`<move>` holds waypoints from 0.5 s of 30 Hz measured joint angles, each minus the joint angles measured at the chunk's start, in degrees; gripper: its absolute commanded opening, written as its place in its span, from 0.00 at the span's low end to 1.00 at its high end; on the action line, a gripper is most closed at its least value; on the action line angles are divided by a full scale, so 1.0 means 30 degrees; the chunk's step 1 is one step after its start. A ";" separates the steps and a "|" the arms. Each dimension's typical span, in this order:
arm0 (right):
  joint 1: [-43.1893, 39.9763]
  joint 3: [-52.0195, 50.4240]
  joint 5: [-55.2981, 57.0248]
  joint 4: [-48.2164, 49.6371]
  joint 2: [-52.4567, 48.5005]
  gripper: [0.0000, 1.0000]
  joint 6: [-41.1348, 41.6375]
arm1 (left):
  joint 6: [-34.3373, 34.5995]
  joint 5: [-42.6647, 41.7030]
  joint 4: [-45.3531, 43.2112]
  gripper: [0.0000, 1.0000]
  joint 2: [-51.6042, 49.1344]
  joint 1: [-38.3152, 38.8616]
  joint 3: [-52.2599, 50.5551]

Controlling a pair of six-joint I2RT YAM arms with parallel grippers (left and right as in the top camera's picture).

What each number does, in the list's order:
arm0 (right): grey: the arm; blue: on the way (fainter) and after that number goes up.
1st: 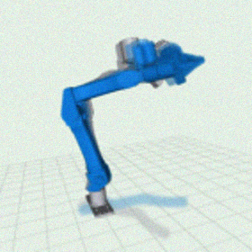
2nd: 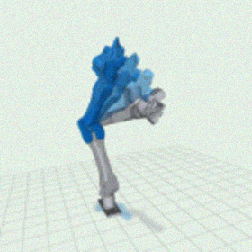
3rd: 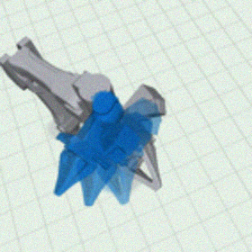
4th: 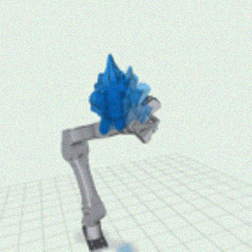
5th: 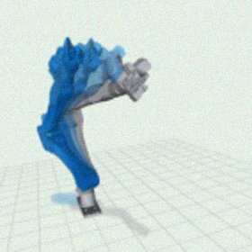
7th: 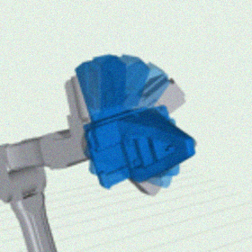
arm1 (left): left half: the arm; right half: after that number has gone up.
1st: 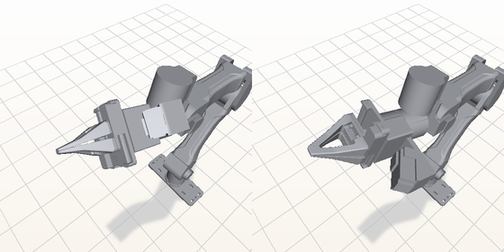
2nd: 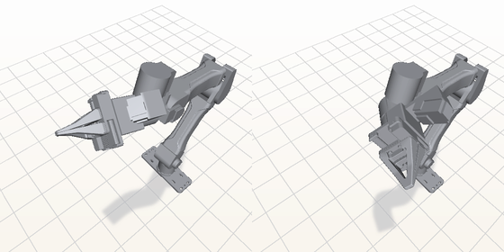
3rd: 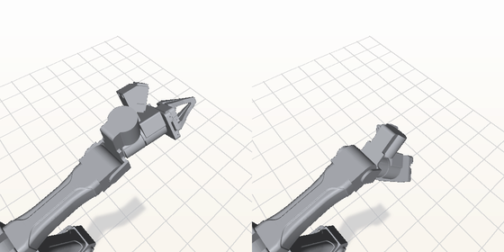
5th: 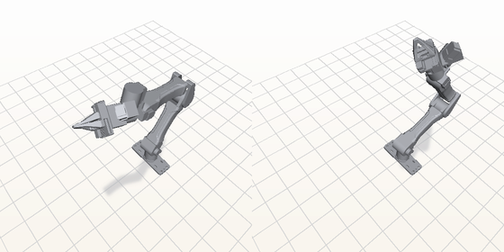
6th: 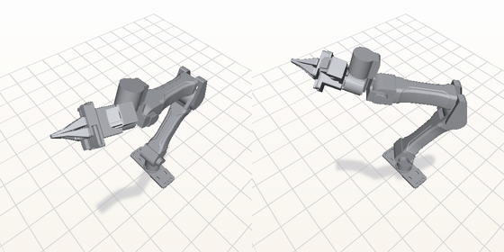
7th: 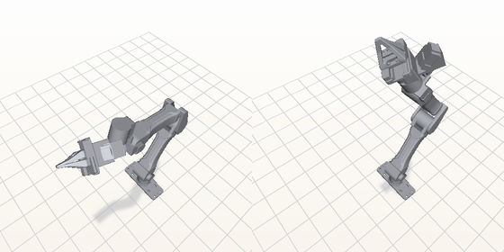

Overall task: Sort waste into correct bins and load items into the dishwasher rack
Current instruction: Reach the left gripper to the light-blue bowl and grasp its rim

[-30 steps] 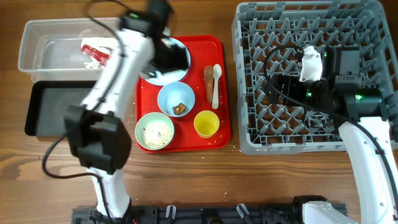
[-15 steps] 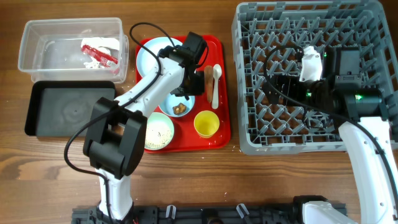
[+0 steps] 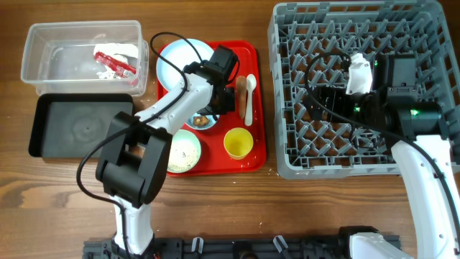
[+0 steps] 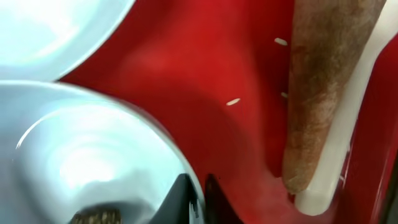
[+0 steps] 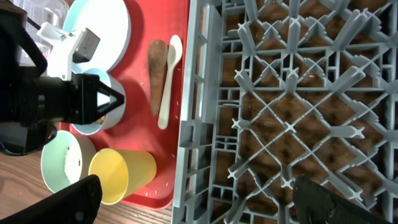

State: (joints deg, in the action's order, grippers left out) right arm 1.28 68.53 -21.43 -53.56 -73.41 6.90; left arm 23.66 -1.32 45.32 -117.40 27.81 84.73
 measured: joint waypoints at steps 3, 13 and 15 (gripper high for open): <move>0.0000 0.0000 0.0000 0.0000 0.0000 1.00 0.0000 | 0.0000 0.0219 0.0007 0.04 0.0000 0.0109 0.0007; 0.0000 0.0000 0.0000 -0.0007 0.0000 1.00 0.0000 | -0.0015 -0.1406 0.2135 0.04 0.1515 0.0109 0.1639; 0.0000 0.0000 0.0000 -0.0007 0.0000 1.00 0.0000 | -0.0029 -0.1756 0.2696 0.04 0.2426 0.0073 0.2310</move>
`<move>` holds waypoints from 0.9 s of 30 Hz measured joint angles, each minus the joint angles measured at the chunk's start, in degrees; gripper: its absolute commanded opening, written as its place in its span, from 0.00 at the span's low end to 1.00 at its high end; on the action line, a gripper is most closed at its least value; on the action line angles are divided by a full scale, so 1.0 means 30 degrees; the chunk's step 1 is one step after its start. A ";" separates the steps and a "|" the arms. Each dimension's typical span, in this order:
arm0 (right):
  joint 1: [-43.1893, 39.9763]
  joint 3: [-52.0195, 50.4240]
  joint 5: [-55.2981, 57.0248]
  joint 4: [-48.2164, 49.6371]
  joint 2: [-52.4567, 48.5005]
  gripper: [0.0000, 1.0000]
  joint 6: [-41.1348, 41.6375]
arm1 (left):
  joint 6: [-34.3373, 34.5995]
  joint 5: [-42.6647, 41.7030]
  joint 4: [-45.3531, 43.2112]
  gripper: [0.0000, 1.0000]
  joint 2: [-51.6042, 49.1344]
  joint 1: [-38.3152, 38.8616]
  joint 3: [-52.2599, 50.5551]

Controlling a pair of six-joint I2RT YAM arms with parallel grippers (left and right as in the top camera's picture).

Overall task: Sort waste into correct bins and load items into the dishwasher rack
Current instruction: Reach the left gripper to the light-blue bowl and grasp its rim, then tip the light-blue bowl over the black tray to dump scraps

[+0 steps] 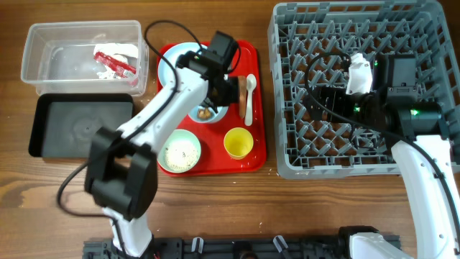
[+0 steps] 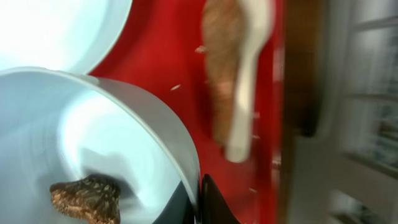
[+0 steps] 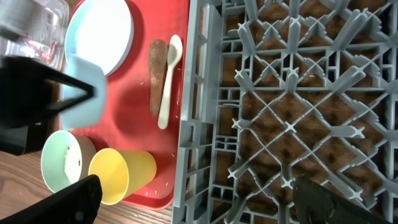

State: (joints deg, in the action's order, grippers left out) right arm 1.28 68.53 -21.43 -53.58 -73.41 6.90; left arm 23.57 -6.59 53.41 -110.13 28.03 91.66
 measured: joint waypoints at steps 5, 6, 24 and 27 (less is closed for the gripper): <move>0.0000 0.0000 0.0000 0.0000 0.0000 1.00 0.0000 | -0.0066 -0.0503 0.1588 0.04 0.2769 -0.1392 0.0634; 0.0000 0.0000 0.0007 0.0000 0.0000 1.00 0.0000 | -0.0066 -0.0561 0.1734 0.04 0.2929 -0.1596 0.0670; 0.0000 0.0000 0.0000 0.0117 0.0000 1.00 0.0000 | -0.9224 -1.3952 0.5275 0.04 0.0940 -1.9759 -0.1348; 0.0000 0.0000 0.0000 0.0131 0.0000 1.00 0.0000 | -1.0149 -1.7362 0.5275 0.04 -0.0831 -2.1413 -0.1632</move>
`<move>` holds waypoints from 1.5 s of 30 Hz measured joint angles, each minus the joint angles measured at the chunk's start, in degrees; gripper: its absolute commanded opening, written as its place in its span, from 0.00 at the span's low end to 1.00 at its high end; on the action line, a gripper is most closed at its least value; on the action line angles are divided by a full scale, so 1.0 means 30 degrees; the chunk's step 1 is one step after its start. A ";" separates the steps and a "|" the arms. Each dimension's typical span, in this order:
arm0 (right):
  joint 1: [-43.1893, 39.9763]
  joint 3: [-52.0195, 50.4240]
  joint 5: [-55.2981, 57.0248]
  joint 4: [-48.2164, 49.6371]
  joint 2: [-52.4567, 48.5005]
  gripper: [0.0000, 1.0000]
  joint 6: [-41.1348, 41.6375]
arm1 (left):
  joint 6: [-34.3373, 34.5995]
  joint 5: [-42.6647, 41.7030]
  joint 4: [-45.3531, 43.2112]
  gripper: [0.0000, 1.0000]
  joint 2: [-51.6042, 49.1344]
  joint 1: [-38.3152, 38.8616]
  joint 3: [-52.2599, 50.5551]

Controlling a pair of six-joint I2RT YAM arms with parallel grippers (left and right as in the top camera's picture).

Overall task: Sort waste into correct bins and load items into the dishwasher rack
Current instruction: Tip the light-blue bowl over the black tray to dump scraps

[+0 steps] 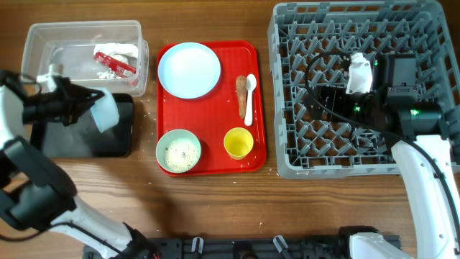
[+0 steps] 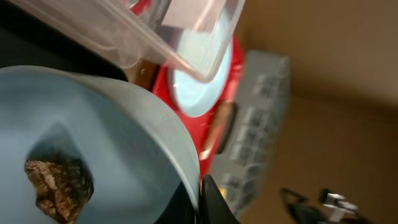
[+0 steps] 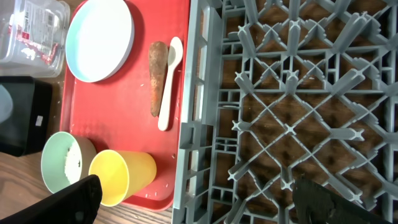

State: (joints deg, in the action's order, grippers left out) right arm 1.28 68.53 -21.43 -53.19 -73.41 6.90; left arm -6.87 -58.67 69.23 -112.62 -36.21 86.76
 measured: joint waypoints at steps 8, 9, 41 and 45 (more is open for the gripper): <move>0.0000 0.0000 0.0000 -0.0022 0.0000 1.00 0.0000 | -0.0095 -0.7563 0.0532 0.04 -0.1464 -0.1989 -0.0080; 0.0000 0.0000 0.0000 -0.0022 0.0000 1.00 0.0000 | 0.0153 -0.8116 0.0568 0.04 -0.1464 -0.2084 -0.0080; 0.0000 0.0000 0.0000 -0.0036 0.0000 1.00 0.0007 | 0.3461 -0.3861 -0.2572 0.04 0.2980 0.6244 0.0794; 0.0000 0.0000 0.0000 -0.0051 0.0000 1.00 0.0007 | 0.5763 0.3155 -0.4014 0.04 0.3286 1.0666 0.0962</move>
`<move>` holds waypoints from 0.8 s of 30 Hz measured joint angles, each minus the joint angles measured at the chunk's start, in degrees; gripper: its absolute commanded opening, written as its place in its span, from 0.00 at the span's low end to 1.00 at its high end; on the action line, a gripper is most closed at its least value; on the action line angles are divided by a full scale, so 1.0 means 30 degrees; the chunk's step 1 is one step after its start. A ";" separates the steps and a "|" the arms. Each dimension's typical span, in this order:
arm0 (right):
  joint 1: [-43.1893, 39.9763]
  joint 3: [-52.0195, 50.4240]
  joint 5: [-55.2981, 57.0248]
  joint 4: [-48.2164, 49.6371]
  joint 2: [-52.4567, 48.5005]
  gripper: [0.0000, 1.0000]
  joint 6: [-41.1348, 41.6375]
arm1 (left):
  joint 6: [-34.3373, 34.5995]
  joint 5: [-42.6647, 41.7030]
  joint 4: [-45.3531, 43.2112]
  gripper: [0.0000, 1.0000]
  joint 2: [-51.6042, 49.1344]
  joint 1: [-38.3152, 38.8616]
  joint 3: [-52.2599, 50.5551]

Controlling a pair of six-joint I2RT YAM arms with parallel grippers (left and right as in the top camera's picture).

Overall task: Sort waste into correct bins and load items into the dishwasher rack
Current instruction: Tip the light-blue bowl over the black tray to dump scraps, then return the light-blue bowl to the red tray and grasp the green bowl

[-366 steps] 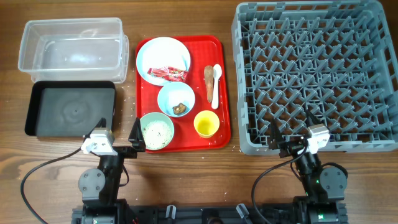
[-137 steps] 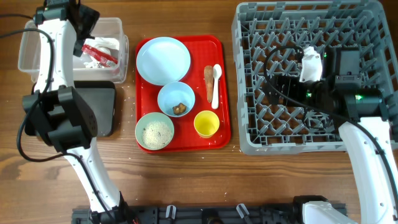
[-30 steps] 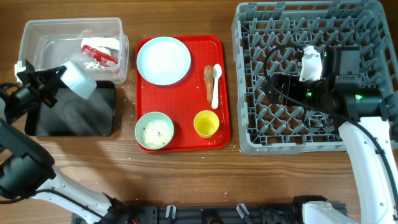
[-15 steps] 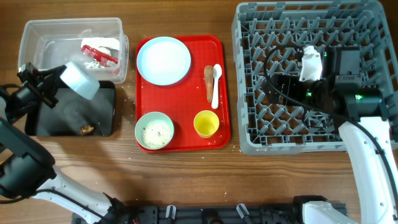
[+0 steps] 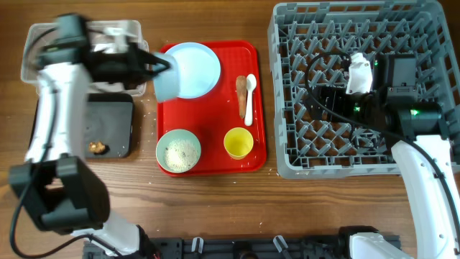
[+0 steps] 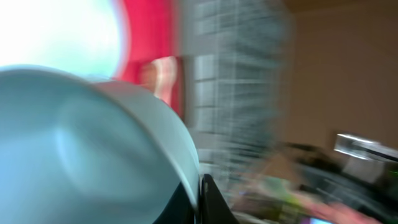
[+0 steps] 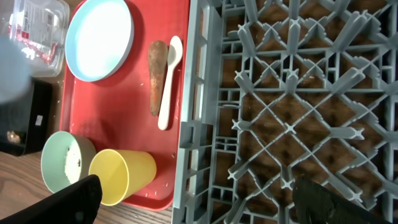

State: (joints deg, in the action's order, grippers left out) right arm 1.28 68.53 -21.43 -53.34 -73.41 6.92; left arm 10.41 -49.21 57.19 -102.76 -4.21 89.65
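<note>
My left gripper (image 5: 149, 69) is shut on the rim of a pale blue bowl (image 5: 167, 78), held tilted over the left edge of the red tray (image 5: 215, 162). In the left wrist view the bowl (image 6: 81, 143) fills the blurred frame and looks empty. A brown food scrap (image 5: 95, 147) lies in the black bin (image 5: 72, 115). On the tray are a blue plate (image 5: 194, 65), a green bowl of rice (image 5: 178, 150), a yellow cup (image 5: 238, 142), a brown food piece (image 5: 241, 88) and a white spoon (image 5: 249, 97). My right gripper (image 7: 199, 208) hangs open over the grey dishwasher rack (image 5: 359, 155).
A clear plastic bin (image 5: 43, 43) with wrappers in it stands at the back left, behind the black bin. The rack's left wall (image 7: 189, 124) stands close to the tray's right edge. Bare wooden table (image 5: 215, 208) runs along the front.
The blue bowl was tilted over the black bin with a brown scrap inside. Now the scrap lies in the black bin, and the bowl is over the tray's left edge. The right arm is unmoved.
My left gripper was shut on the blue bowl's rim on the red tray, a brown scrap inside. Then the bowl hung above the tray. Then it was at the black bin. Now the scrap lies in that bin and the emptied bowl is beside the plate.
</note>
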 measured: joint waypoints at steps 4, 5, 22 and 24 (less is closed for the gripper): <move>0.0000 0.0007 0.0000 -0.0007 0.0000 1.00 0.0000 | 0.2193 0.8852 -0.0226 0.04 -0.0503 0.5013 -0.0007; 0.0000 0.0007 0.0000 0.0000 0.0000 1.00 0.0000 | 0.2412 1.0142 -0.0248 0.04 -0.0663 0.5858 -0.0007; 0.0000 0.0007 0.0000 -0.0007 0.0000 1.00 0.0000 | 0.4911 2.0917 -0.0736 0.36 -0.3665 1.2094 -0.0007; 0.0000 0.0007 0.0000 -0.0007 0.0000 1.00 0.0000 | 0.4947 2.0830 -0.0729 0.36 -0.3657 1.2094 0.0000</move>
State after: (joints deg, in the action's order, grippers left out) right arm 1.28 68.55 -21.43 -53.36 -73.41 6.92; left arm 25.26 13.28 55.00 -113.73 32.08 89.65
